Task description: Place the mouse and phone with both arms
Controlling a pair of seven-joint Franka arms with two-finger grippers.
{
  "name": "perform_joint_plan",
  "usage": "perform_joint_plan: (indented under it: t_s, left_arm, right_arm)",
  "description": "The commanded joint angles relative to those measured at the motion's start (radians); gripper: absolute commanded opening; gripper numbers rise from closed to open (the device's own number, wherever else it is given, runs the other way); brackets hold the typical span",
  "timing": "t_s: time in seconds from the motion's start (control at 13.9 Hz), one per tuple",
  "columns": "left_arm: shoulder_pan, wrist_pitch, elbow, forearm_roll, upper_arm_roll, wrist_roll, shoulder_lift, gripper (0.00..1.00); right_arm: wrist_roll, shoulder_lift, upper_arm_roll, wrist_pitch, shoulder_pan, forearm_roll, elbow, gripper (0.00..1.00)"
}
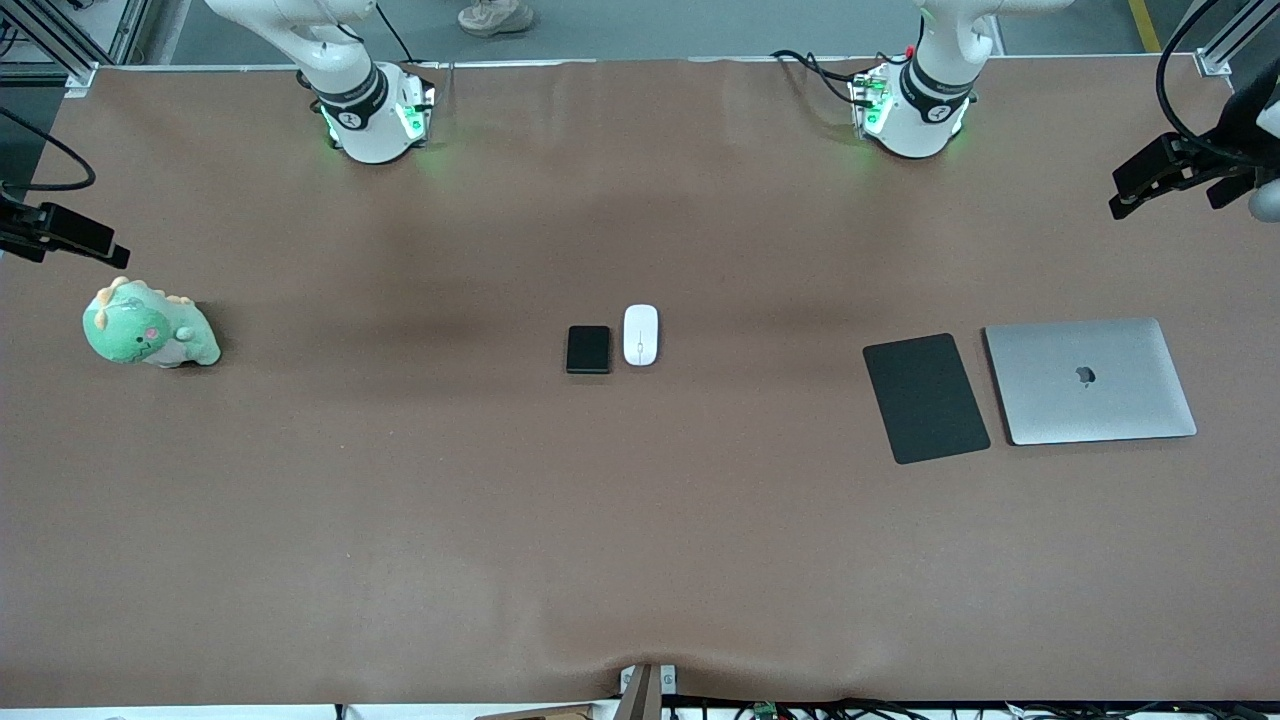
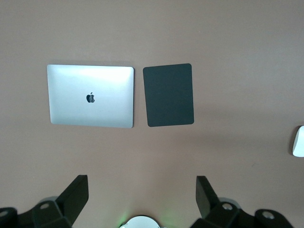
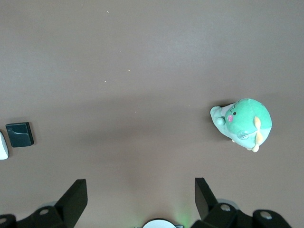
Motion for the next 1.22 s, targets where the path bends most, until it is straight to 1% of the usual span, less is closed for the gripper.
perform_joint_plan:
  t_s: [0.0, 0.43, 0.72, 0.93, 1.15]
  left_arm:
    - [0.007, -0.013, 0.01, -0.005, 0.0, 0.023, 0.002, 1.0]
    - [0.005, -0.013, 0.012, -0.013, -0.002, 0.017, 0.007, 1.0]
    - [-0.013, -0.013, 0.01, -0.013, -0.012, 0.008, 0.02, 1.0]
    - [-0.019, -0.013, 0.009, -0.015, -0.054, -0.008, 0.034, 1.0]
    - [-0.021, -0.008, 0.009, -0.016, -0.116, -0.076, 0.063, 1.0]
  right_arm:
    - [-0.005, -0.001, 0.012, -0.009, -0.019, 0.014, 0.004, 1.0]
    - [-0.004, -0.001, 0.012, -0.009, -0.017, 0.014, 0.004, 1.0]
    - [-0.004, -0.001, 0.012, -0.009, -0.019, 0.014, 0.002, 1.0]
    - [-0.004, -0.001, 0.012, -0.009, -0.019, 0.014, 0.002, 1.0]
    - [-0.004, -0.001, 0.012, -0.009, -0.019, 0.014, 0.002, 1.0]
